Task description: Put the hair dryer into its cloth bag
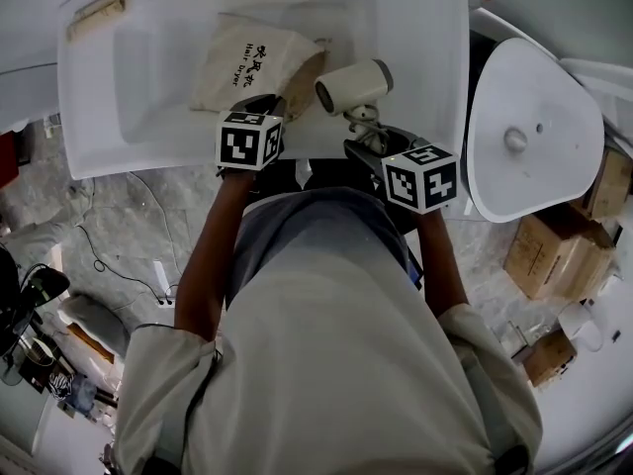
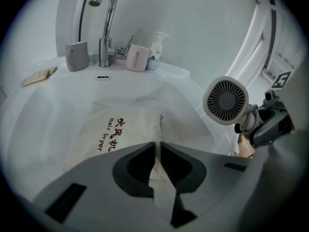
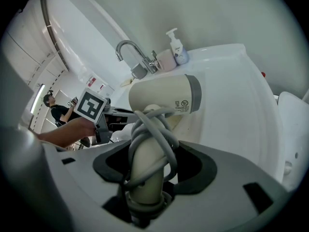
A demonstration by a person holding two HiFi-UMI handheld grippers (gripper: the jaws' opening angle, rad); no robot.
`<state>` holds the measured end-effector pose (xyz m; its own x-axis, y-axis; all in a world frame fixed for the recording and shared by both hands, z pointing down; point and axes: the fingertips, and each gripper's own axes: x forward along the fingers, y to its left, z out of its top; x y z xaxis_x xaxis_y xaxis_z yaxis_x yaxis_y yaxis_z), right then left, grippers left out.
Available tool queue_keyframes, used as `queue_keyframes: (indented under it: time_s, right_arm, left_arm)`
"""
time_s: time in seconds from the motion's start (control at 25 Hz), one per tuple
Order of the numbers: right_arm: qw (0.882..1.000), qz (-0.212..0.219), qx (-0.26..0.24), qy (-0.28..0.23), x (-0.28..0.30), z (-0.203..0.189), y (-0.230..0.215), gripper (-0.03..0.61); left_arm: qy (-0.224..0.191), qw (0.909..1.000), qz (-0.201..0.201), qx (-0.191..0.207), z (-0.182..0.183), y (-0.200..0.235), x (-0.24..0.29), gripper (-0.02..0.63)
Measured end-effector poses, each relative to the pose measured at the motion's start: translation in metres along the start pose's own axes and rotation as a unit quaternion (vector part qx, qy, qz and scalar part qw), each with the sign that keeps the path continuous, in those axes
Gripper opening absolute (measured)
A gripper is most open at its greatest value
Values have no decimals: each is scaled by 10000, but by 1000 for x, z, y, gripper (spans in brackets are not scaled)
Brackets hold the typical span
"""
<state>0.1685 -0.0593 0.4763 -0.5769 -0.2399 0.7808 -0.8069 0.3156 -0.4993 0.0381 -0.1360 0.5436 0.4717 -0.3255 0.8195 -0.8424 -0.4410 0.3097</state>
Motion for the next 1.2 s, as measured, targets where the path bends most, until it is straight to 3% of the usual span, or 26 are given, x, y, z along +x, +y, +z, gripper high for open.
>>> queue_keyframes:
  time_s: [0.6, 0.96, 1.2]
  right_arm:
    - [9975, 69, 87, 691, 28, -16, 13, 250]
    - [9963, 124, 277, 810, 41, -22, 19, 252]
    - [9949, 137, 296, 951, 52, -22, 23, 252]
  left_arm:
    - [-132, 9983, -551, -123, 0, 9, -14, 43]
    - [-225, 9968, -744, -212, 0, 11, -22, 43]
    - [-258, 9975, -626, 187, 3, 13, -26, 43]
